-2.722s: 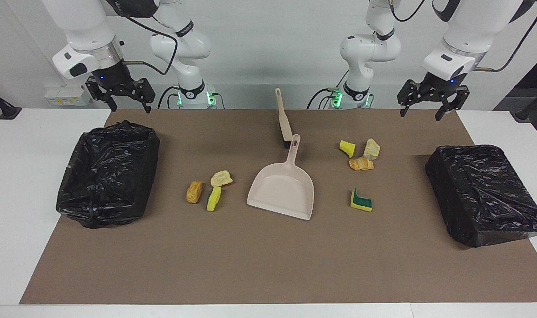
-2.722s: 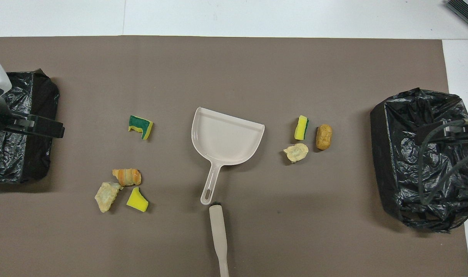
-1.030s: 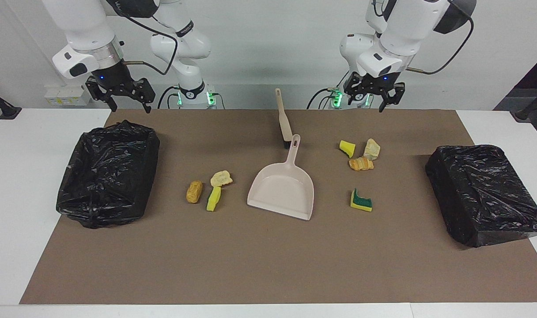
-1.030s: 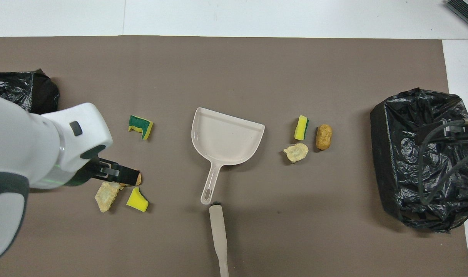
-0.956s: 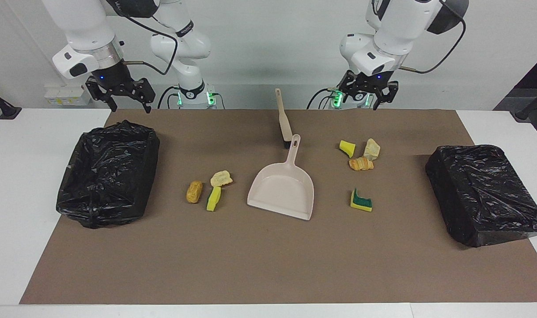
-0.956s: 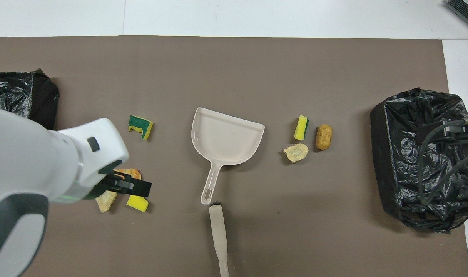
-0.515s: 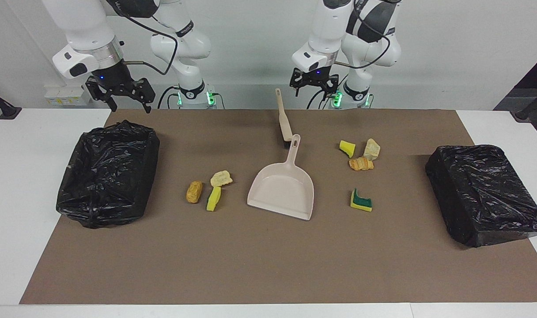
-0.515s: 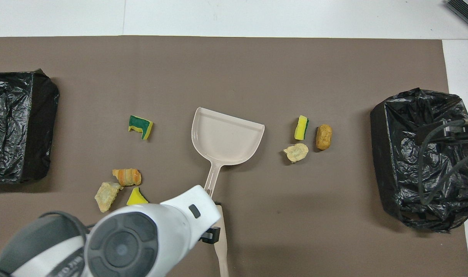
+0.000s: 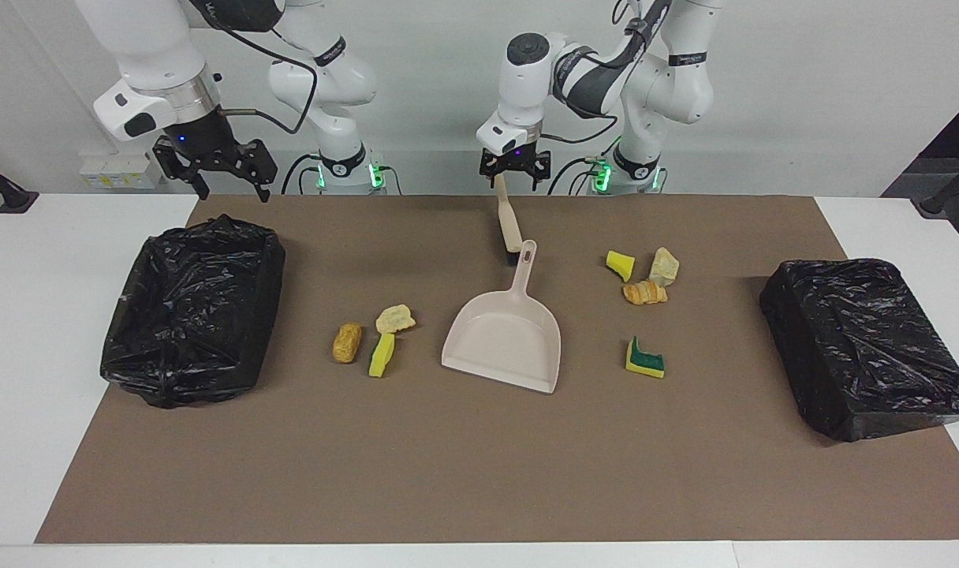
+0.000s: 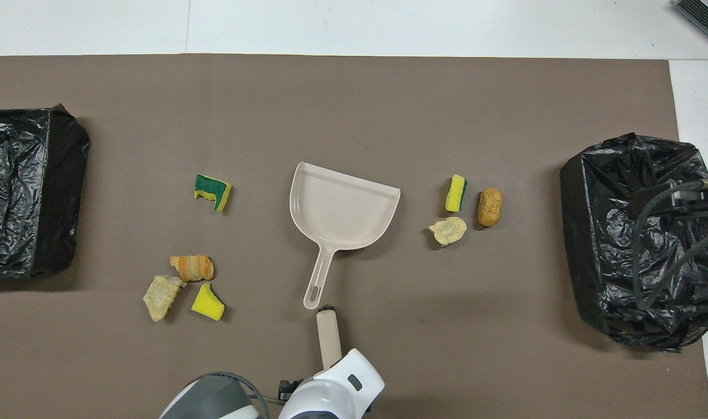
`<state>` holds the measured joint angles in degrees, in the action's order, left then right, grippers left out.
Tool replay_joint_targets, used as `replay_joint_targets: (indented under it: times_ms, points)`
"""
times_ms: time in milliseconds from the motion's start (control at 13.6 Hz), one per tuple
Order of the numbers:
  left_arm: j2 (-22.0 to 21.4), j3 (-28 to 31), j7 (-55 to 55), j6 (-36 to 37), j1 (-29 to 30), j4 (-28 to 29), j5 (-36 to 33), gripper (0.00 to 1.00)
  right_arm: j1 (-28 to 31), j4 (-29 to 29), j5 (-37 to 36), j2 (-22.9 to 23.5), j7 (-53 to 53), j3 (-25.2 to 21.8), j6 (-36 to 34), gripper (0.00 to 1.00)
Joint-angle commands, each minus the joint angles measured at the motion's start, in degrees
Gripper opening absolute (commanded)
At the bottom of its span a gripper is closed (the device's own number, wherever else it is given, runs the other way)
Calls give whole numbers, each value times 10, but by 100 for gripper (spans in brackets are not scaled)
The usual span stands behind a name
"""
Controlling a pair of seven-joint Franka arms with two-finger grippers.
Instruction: Sweep and dump trash in bin
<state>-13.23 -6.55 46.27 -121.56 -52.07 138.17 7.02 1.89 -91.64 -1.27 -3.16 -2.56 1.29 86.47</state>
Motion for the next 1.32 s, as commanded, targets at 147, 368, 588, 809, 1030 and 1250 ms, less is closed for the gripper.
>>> replay_joint_targets:
  times_ms: [147,368,588,809,1030,1250]
  points:
    - [10,11,69,-66,-69,47,12,100,7,-13,9,-11,-5,3,12,100]
    - [19,11,80,-84,-84,62,13,100,7,-13,9,-11,-5,3,12,100]
    - [20,11,86,-83,-85,66,14,69,7,-13,9,-11,-5,3,12,100]
    - [23,11,85,-76,-84,63,14,31,7,-13,9,-11,-5,3,12,100]
    - [22,12,79,-72,-83,60,13,0,7,-13,5,-10,-8,2,13,100]
    - [8,17,66,-28,-71,44,10,0,-2,-41,13,-21,19,3,33,100]
